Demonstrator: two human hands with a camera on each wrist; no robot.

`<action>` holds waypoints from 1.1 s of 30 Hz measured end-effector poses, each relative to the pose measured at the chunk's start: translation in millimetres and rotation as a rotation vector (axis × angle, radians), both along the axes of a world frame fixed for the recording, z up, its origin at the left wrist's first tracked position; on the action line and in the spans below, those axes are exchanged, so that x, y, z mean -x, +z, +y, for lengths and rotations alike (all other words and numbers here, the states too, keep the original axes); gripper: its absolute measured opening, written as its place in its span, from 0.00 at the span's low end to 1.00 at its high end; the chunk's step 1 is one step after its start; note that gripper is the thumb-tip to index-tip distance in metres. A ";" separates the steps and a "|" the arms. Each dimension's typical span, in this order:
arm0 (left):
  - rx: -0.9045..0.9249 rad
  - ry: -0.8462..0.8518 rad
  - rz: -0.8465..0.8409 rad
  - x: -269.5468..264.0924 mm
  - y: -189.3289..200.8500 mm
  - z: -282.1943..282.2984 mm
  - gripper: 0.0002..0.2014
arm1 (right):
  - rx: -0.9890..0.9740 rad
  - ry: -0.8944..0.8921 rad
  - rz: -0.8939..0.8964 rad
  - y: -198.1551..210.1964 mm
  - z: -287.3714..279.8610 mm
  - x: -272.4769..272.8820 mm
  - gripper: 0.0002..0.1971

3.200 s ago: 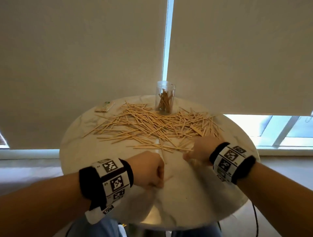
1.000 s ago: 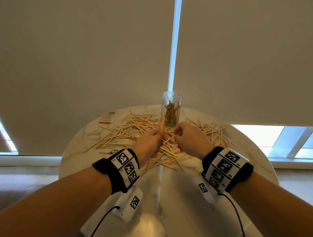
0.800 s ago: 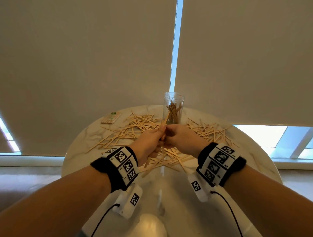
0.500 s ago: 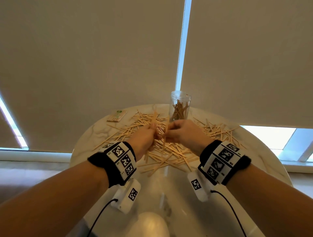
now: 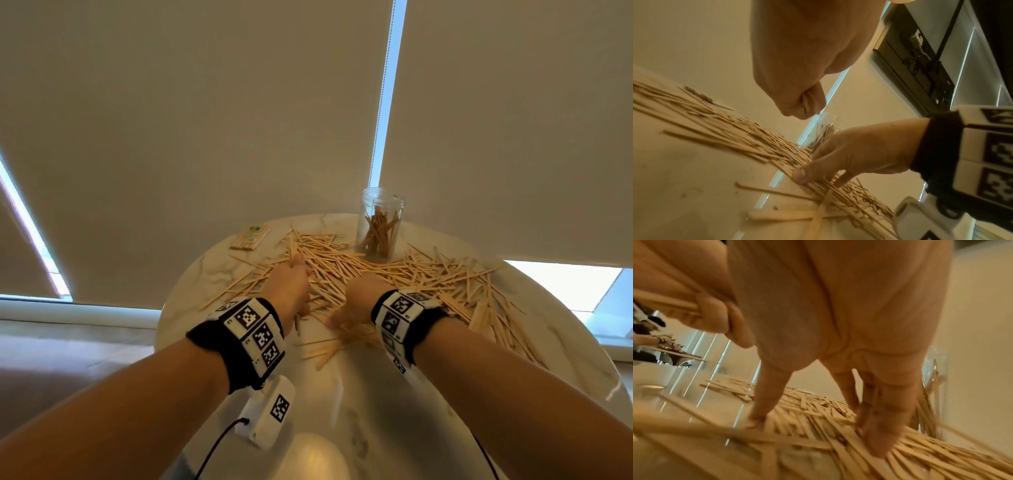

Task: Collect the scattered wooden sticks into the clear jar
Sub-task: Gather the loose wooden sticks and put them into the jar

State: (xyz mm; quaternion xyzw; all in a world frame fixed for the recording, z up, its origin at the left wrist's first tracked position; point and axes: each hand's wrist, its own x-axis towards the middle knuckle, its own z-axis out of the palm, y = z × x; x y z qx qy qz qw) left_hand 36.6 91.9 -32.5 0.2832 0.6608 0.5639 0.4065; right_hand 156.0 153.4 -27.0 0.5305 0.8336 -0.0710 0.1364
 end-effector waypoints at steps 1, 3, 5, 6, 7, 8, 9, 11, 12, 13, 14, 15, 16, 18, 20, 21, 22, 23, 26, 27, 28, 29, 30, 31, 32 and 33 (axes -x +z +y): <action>0.000 -0.015 0.006 1.6 -2.3 0.4 0.20 | -0.020 0.007 0.020 -2.1 2.1 2.3 0.32; 0.003 -0.034 0.020 3.2 -5.2 -0.8 0.19 | -0.030 0.019 0.052 -3.3 7.0 3.8 0.25; 0.010 -0.042 0.021 4.0 -6.6 -1.9 0.18 | -0.028 0.013 0.061 -2.9 10.0 3.2 0.21; 0.014 -0.044 0.022 4.1 -6.8 -2.1 0.19 | -0.029 0.004 0.066 -3.3 10.8 3.5 0.21; 0.017 -0.048 0.024 3.9 -6.8 -1.6 0.19 | -0.034 0.004 0.070 -3.5 11.4 3.6 0.20; 0.017 -0.051 0.022 3.6 -6.7 -1.1 0.18 | -0.043 0.003 0.068 -3.8 11.4 3.9 0.18; 0.017 -0.056 0.017 3.3 -7.1 0.0 0.18 | -0.053 0.006 0.063 -4.2 11.1 4.4 0.17; 0.024 -0.070 0.005 1.7 -7.9 1.1 0.15 | -0.073 0.019 0.042 -4.2 8.5 3.9 0.14; 0.029 -0.077 0.010 0.7 -8.6 1.4 0.15 | -0.084 0.026 0.036 -5.1 7.8 3.9 0.13; 0.036 -0.081 0.016 0.0 -9.3 1.5 0.15 | -0.090 0.025 0.034 -6.5 8.0 4.0 0.12; 0.040 -0.083 0.019 -0.1 -10.2 1.8 0.15 | -0.094 0.019 0.037 -7.8 8.3 4.4 0.12; 0.039 -0.081 0.018 -0.2 -11.3 2.6 0.15 | -0.094 0.013 0.041 -8.2 8.5 4.8 0.12; 0.035 -0.080 0.008 -0.6 -12.2 3.2 0.14 | -0.091 0.009 0.045 -7.7 8.2 4.8 0.12; 0.017 -0.086 -0.020 -2.2 -11.8 3.4 0.14 | -0.085 0.012 0.045 -5.9 7.4 2.1 0.12; -0.006 -0.099 -0.045 -3.6 -10.7 3.1 0.15 | -0.081 0.032 0.046 -3.9 7.7 -3.3 0.11; -0.011 -0.102 -0.053 -3.7 -10.6 2.8 0.16 | -0.076 0.033 0.057 -2.7 8.1 -6.4 0.10; -0.012 -0.103 -0.049 -3.3 -11.2 3.2 0.16 | -0.069 0.024 0.078 -1.5 9.1 -10.3 0.09; -0.007 -0.102 -0.036 -3.1 -11.4 3.7 0.17 | -0.056 0.003 0.100 0.0 11.3 -14.5 0.08; 0.040 -0.088 0.012 -0.3 -15.1 9.1 0.13 | -0.021 -0.061 0.183 6.5 15.8 -28.9 0.10; 0.056 -0.077 0.023 0.8 -17.4 12.3 0.12 | -0.014 -0.082 0.219 10.0 15.5 -34.1 0.10; 0.067 -0.067 0.029 0.6 -18.3 15.2 0.14 | -0.011 -0.097 0.266 13.2 15.8 -39.3 0.10; 0.075 -0.055 0.027 0.6 -20.0 18.8 0.20 | -0.006 -0.113 0.324 16.1 16.0 -44.3 0.09; 0.076 -0.049 0.019 -0.5 -20.9 22.0 0.27 | -0.008 -0.130 0.393 18.3 15.8 -48.7 0.09; 0.076 -0.041 0.014 -2.3 -19.5 23.5 0.31 | -0.010 -0.152 0.468 20.4 14.5 -51.6 0.09; 0.068 -0.032 0.019 -4.6 -18.2 25.7 0.33 | -0.007 -0.168 0.544 21.4 13.2 -54.0 0.08; 0.056 -0.029 0.034 -7.5 -15.6 26.6 0.34 | 0.004 -0.180 0.613 22.4 11.4 -55.9 0.08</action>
